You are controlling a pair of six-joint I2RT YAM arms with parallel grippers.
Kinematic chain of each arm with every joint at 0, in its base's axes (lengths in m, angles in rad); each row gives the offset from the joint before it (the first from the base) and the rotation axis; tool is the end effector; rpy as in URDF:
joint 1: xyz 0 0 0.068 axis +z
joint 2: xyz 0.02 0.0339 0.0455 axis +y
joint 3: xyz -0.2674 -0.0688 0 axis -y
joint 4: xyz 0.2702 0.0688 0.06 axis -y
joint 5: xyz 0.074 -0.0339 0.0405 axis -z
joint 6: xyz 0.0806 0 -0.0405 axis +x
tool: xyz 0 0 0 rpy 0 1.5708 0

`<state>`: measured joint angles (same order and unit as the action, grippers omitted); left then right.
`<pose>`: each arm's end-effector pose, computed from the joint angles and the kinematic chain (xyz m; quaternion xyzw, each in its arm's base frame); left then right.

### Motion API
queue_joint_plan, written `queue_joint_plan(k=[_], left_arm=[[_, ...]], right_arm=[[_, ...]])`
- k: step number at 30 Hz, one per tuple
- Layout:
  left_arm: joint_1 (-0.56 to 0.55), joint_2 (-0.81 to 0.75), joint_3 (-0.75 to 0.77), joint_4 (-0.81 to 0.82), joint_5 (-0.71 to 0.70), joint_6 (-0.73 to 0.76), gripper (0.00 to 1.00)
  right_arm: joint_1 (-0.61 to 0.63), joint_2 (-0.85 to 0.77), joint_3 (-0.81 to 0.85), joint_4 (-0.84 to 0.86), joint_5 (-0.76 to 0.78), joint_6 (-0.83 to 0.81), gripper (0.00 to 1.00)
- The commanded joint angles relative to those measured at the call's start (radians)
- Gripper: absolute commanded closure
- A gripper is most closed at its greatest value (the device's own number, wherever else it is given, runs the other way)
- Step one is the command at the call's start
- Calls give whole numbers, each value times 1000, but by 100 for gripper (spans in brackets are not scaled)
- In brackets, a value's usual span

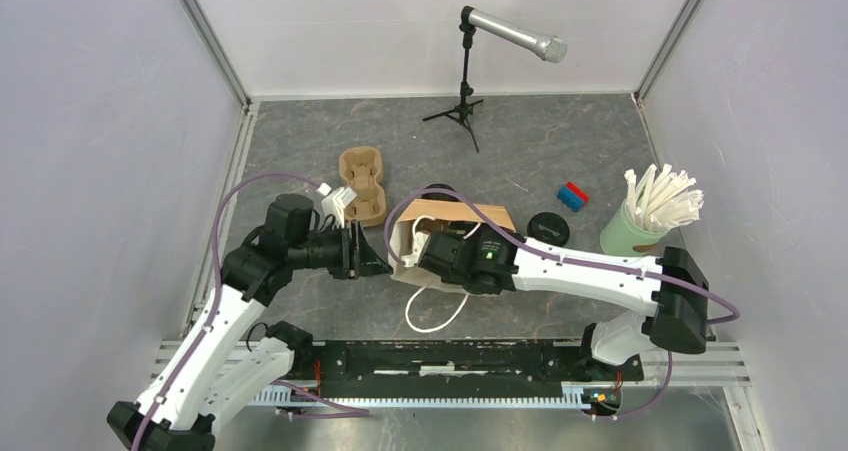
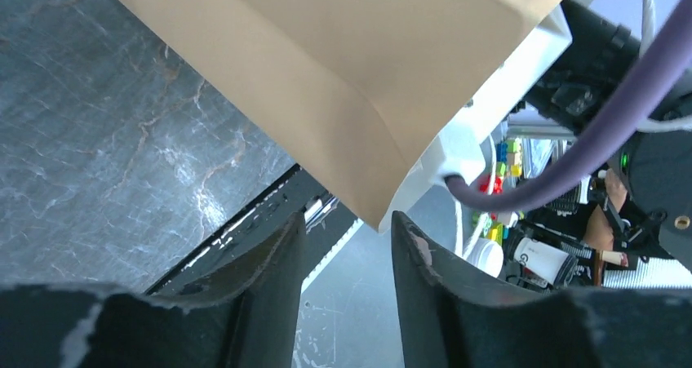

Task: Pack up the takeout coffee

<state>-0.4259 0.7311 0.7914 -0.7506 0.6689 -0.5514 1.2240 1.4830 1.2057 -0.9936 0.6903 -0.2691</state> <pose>0.1550 -0.1252 0.2808 0.0860 0.8616 -0.4512 0.2160 0.1547 0.2770 0.2335 -0.5948 0.7173 -0.2325 0.2786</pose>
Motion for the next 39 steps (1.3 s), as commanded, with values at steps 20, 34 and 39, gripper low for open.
queue_joint_plan(k=[20, 34, 39], left_arm=[[-12, 147, 45, 282, 34, -43, 82], [-115, -7, -8, 183, -176, -79, 98], [-124, -27, -42, 263, -142, -92, 98]], right_arm=[[5, -79, -27, 24, -36, 57, 40], [15, 4, 110, -149, 34, 89, 40], [17, 5, 68, -140, 38, 78, 40]])
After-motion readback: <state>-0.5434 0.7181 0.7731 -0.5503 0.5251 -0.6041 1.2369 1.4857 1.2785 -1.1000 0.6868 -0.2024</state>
